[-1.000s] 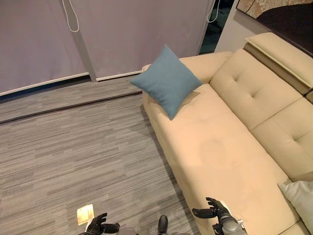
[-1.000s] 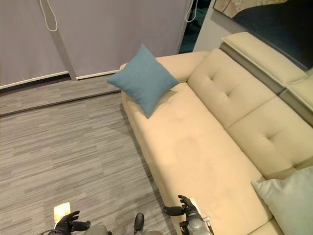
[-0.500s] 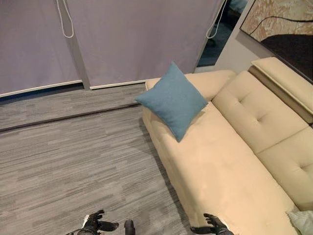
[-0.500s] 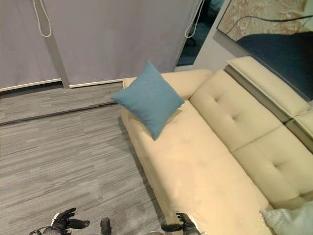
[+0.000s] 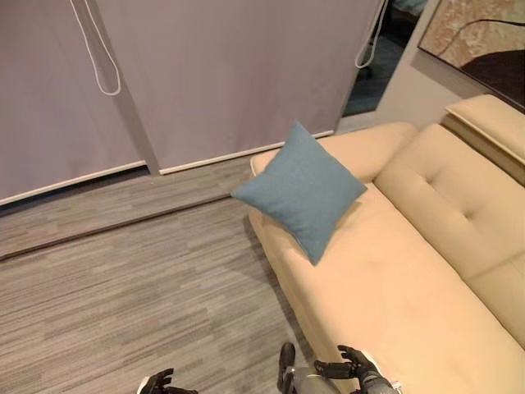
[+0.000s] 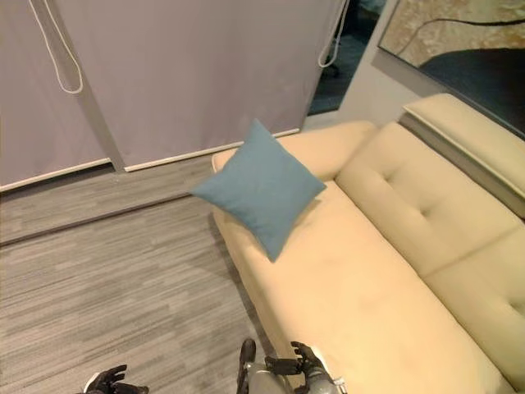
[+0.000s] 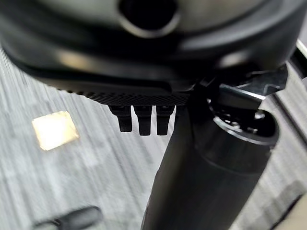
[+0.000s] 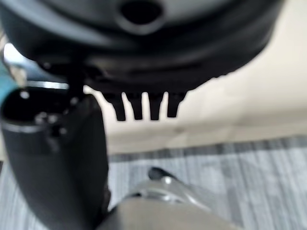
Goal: Pick up all the scattered cushions and arrange them neatly on the sofa.
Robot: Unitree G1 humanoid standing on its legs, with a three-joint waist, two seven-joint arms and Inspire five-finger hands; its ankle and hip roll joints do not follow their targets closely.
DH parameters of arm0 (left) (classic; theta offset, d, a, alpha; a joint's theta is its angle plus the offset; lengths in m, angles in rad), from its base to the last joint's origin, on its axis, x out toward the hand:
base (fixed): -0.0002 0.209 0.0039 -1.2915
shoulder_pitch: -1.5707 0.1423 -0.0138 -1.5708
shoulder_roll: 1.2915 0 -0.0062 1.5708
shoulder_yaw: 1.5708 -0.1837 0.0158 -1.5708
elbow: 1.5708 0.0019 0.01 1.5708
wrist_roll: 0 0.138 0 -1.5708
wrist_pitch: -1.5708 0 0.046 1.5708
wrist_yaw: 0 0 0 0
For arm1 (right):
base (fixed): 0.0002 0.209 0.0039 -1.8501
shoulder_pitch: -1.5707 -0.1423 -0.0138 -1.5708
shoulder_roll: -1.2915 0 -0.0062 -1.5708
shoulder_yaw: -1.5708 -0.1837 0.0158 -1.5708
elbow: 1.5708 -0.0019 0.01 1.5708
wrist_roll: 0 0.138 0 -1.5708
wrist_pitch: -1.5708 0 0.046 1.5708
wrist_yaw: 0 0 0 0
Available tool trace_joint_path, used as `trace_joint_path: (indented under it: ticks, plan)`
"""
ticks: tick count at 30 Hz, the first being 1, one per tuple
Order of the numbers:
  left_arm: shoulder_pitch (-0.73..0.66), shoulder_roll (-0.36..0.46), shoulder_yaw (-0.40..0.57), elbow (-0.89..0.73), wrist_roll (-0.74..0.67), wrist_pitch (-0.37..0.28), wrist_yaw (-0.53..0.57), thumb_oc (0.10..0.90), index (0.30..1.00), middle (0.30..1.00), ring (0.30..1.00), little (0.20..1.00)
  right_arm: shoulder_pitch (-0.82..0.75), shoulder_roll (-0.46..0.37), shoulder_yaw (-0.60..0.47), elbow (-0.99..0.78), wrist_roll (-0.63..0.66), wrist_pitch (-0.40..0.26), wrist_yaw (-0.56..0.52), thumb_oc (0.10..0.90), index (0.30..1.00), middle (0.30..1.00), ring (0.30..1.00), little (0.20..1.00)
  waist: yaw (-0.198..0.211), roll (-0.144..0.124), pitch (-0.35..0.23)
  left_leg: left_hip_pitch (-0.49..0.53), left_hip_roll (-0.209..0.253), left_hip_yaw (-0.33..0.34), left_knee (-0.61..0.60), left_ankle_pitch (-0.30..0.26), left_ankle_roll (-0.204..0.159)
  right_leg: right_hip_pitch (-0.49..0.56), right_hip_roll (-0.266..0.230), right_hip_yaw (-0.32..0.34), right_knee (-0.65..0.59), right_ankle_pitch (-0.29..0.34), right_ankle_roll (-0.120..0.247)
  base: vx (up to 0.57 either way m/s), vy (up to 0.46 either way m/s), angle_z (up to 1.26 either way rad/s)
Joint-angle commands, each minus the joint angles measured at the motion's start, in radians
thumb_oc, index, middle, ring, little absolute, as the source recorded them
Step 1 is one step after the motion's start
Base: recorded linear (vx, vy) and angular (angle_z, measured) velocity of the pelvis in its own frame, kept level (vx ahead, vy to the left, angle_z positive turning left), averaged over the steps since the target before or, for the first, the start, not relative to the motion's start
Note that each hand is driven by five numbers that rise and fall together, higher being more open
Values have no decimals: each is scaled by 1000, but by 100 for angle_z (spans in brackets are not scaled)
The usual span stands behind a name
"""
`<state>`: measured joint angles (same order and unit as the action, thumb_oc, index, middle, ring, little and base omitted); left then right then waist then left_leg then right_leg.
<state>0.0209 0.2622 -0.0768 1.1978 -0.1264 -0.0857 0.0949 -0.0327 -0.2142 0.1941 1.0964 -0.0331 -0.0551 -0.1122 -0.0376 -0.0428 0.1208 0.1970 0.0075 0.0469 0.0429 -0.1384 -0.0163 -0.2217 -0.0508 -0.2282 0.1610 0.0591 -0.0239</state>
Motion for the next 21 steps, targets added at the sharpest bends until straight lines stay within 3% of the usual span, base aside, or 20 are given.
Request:
trace_joint_path:
  ticks: [1,2,5,8,9,10,11,13,14,21]
  plan:
    - [-25,41,-5,-35,-7,-33,-3,800,900,900,900,900,-20,-64,4,-5,22,-36,-19,800,900,900,900,900,-19,-69,-2,-160,-17,43,340,44,-60,153,-8,11,-106,-50,91,156,-143,32]
    - [-34,41,-10,-35,-10,-29,-2,800,900,900,900,900,-23,-64,4,4,36,-35,-20,800,900,900,900,900,-12,-86,5,-225,10,77,440,64,-58,183,-7,19,-120,-64,72,105,-97,10]
    - [-37,42,-15,-35,-11,-27,-3,800,900,900,900,900,-23,-67,4,5,41,-30,-22,800,900,900,900,900,1,-99,9,-280,20,99,451,34,-37,205,-7,27,-130,-74,72,133,-47,-23]
    - [-34,39,-19,-27,-9,-24,-4,800,900,900,900,900,-23,-69,8,19,34,-27,-26,800,900,900,900,900,13,-109,7,-323,14,104,332,-4,-18,235,-8,45,-150,-91,86,190,36,-3]
    - [-33,39,-19,-23,-8,-24,-4,800,900,900,900,900,-24,-70,9,22,31,-26,-28,800,900,900,900,900,17,-106,6,-330,18,98,265,9,-19,245,-4,52,-155,-99,90,281,136,-26]
    - [-32,38,-16,-13,-11,-24,-3,800,900,900,900,900,-27,-70,11,29,25,-26,-33,800,900,900,900,900,29,-93,4,-345,29,72,153,74,-31,266,10,67,-159,-115,94,207,107,-32]
    - [-32,38,-16,-13,-11,-24,-3,800,900,900,900,900,-27,-70,11,29,25,-26,-33,800,900,900,900,900,29,-94,6,-341,28,72,148,76,-31,268,9,67,-159,-116,94,227,118,-34]
    - [-29,36,-19,-6,-22,-27,0,800,900,900,900,900,-32,-67,18,32,19,-25,-37,800,900,900,900,900,46,-85,8,-371,36,34,82,146,-43,296,25,86,-156,-134,93,192,99,-37]
    - [-30,34,-21,-4,-26,-27,-1,800,900,900,900,900,-33,-66,20,34,20,-24,-38,800,900,900,900,900,51,-86,9,-382,33,23,79,154,-46,307,27,95,-151,-141,91,208,131,-27]
    - [-25,39,-23,14,6,-15,-4,800,900,900,900,900,-34,-46,22,37,0,-22,-31,800,900,900,900,900,41,-76,-31,-281,-10,32,10,115,-1,293,3,129,-38,-141,129,195,185,-33]
